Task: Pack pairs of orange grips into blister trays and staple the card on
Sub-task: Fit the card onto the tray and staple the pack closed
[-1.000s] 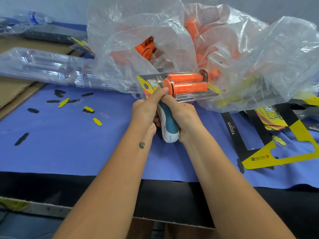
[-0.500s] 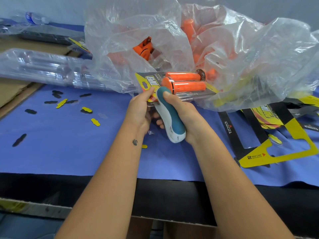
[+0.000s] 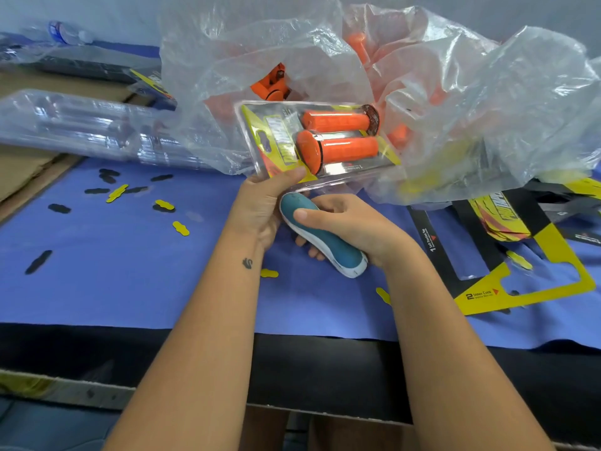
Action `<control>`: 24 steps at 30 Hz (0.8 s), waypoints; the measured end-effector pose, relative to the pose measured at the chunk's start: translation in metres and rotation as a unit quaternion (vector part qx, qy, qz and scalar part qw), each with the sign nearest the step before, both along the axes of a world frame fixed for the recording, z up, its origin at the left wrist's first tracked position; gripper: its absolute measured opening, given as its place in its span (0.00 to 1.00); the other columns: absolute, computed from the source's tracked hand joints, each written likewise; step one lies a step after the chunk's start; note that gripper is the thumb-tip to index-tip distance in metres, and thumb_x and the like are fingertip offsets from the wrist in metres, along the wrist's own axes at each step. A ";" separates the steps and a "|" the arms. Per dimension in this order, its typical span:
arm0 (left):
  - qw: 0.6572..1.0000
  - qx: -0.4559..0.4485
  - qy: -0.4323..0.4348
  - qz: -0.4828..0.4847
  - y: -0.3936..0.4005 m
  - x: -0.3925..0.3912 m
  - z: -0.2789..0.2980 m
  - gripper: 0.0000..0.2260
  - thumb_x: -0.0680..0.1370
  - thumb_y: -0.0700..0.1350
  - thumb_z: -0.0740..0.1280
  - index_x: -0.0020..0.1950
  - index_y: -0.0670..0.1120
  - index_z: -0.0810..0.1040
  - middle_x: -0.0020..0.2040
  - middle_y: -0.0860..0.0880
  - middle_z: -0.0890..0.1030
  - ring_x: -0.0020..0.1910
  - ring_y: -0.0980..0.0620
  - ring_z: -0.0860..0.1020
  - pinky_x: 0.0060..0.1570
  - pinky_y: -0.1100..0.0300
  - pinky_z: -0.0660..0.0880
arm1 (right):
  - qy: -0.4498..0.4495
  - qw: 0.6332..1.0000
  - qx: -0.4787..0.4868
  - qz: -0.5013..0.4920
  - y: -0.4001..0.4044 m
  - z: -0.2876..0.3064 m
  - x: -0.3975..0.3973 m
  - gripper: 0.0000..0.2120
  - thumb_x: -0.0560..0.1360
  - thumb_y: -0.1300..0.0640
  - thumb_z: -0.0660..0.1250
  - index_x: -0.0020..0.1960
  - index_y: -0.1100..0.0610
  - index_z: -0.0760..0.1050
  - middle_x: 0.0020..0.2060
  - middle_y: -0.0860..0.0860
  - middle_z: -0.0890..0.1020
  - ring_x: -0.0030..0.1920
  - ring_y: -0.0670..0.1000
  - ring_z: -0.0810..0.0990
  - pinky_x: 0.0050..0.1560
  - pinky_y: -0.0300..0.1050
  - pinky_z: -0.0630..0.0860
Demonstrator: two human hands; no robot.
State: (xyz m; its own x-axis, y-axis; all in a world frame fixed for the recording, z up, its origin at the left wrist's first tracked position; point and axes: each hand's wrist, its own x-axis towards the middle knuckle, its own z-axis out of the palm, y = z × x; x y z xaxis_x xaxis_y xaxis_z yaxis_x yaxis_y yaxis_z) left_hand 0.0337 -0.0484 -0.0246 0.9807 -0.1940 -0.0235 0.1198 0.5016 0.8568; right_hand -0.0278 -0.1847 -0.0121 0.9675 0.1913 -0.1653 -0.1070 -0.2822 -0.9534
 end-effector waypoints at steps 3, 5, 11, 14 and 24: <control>0.996 0.078 0.006 0.040 0.000 0.001 -0.001 0.07 0.72 0.33 0.72 0.41 0.44 0.80 0.33 0.49 0.81 0.31 0.51 0.78 0.37 0.57 0.77 | -0.052 0.996 -0.046 -0.062 -0.002 -0.002 0.002 0.16 0.73 0.43 0.71 0.50 0.55 0.82 0.39 0.55 0.86 0.36 0.50 0.83 0.44 0.55 0.81; 0.990 0.125 0.008 0.072 0.001 0.002 -0.003 0.06 0.70 0.34 0.74 0.42 0.44 0.81 0.36 0.47 0.82 0.35 0.49 0.79 0.42 0.53 0.79 | -0.065 0.992 -0.065 -0.085 -0.003 -0.003 0.002 0.18 0.70 0.39 0.71 0.48 0.53 0.83 0.40 0.54 0.86 0.39 0.53 0.84 0.49 0.58 0.80; 0.990 0.110 -0.006 0.092 0.002 0.003 -0.005 0.07 0.71 0.33 0.73 0.44 0.43 0.82 0.40 0.46 0.84 0.38 0.48 0.80 0.45 0.51 0.79 | -0.079 0.985 -0.106 -0.114 -0.003 -0.003 0.003 0.27 0.63 0.32 0.69 0.45 0.54 0.83 0.35 0.51 0.83 0.34 0.43 0.77 0.37 0.41 0.72; 0.995 0.058 0.006 0.081 0.001 0.003 -0.002 0.08 0.72 0.32 0.71 0.41 0.44 0.80 0.32 0.51 0.82 0.30 0.54 0.79 0.34 0.61 0.77 | -0.036 0.981 -0.021 -0.187 -0.007 -0.007 0.009 0.27 0.70 0.35 0.69 0.47 0.60 0.82 0.38 0.53 0.82 0.35 0.48 0.75 0.40 0.45 0.73; 0.983 0.093 -0.156 -0.030 -0.001 -0.008 -0.001 0.08 0.70 0.40 0.74 0.49 0.43 0.82 0.42 0.51 0.85 0.43 0.54 0.82 0.45 0.61 0.77 | -0.078 0.854 0.440 -0.268 -0.019 -0.006 0.017 0.11 0.81 0.57 0.62 0.61 0.60 0.75 0.47 0.54 0.84 0.48 0.51 0.84 0.51 0.46 0.81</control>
State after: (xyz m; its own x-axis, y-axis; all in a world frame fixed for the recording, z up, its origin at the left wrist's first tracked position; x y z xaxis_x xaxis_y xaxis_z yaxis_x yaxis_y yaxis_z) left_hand 0.0258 -0.0494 -0.0251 0.9326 -0.2729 0.2362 -0.1389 0.3327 0.9328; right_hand -0.0111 -0.2041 -0.0183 0.9525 -0.3010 -0.0467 0.1511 0.6000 -0.7856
